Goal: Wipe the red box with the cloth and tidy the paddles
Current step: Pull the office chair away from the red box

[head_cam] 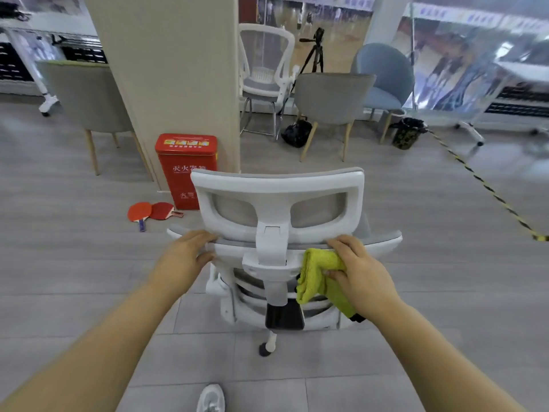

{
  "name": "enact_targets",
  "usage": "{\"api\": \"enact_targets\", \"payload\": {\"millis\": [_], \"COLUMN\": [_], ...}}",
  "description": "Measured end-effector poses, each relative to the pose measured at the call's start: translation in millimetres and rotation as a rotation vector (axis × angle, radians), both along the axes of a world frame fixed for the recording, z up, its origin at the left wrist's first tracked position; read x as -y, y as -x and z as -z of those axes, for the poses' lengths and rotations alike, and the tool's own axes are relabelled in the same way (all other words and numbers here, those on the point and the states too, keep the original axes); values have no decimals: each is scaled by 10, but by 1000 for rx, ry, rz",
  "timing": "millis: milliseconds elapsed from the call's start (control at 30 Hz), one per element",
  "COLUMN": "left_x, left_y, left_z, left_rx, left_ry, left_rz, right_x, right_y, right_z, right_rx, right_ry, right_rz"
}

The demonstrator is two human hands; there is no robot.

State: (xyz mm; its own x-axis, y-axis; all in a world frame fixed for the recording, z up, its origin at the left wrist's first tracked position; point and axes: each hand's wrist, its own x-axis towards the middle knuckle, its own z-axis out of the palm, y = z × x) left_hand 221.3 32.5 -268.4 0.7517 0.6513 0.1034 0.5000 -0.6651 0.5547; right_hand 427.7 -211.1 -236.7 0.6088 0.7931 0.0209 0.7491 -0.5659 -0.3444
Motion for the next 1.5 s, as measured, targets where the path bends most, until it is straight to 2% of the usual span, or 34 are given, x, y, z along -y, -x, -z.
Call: {"api": "enact_targets", "payload": {"millis": [433,833,1033,1200,1300,1500], "left_x": [-415,-726,-736,-691,-665,-786], "left_y": [-1751,-2918,-3144,-3152,-3071,-2770], "left_z": [-114,-83,-22,-48,-102,-186], "left_rx": [-40,-146,-144,-110,-79,-45], "left_ry": [108,103,102,120,148,259], "left_rz": [342,613,655,627,569,432], "right_x": [48,-128,-144,-92,-76,-300], "right_y": [-746,-1223,-1332,-1378,-1330,-1327], "right_z": [-16,5,-104,-215,-336,-695], "right_rx": [-57,-98,-125,-98,-3,-109], "right_ry": [-33,-8,77,74,-13,-205], "right_rz": [422,651,653,637,551,292]}}
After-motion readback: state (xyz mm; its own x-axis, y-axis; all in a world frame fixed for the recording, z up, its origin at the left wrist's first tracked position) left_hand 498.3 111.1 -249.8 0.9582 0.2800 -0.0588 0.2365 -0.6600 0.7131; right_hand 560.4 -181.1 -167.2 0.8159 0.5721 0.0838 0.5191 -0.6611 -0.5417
